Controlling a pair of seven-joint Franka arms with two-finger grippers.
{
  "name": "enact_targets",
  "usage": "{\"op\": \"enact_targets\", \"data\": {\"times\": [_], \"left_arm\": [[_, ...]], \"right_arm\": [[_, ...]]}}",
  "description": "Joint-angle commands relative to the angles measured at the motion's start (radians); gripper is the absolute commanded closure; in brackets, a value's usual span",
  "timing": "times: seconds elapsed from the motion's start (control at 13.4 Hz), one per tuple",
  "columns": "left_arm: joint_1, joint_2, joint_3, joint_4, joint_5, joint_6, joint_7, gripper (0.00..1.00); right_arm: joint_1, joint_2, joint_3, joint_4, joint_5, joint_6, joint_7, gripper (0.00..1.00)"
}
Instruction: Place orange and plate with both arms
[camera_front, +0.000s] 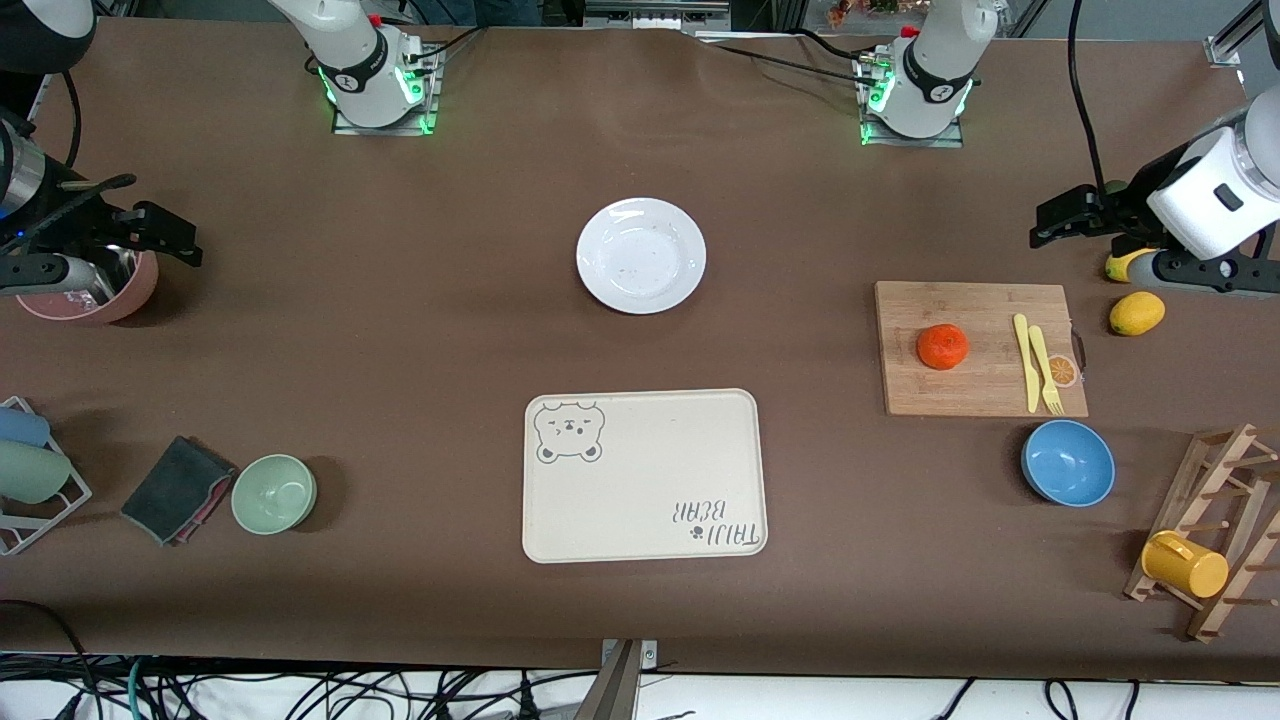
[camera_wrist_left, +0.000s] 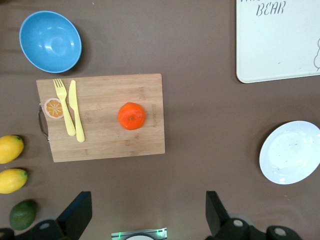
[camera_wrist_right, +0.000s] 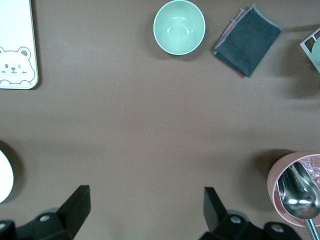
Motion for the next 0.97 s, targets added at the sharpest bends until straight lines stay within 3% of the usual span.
{"op": "enact_targets", "data": {"times": [0.0, 0.9], "left_arm": [[0.003, -0.007, -0.002, 0.016, -0.027, -0.023, -0.063, 0.0], [-0.002, -0.003, 0.008, 0.016, -0.007, 0.04, -0.069, 0.0]], "right_arm": [[-0.009, -0.001, 0.006, 0.013, 0.015, -0.011, 0.007, 0.0], [-0.001, 0.003, 0.009, 0.013, 0.017, -0.006, -0.002, 0.0]]}}
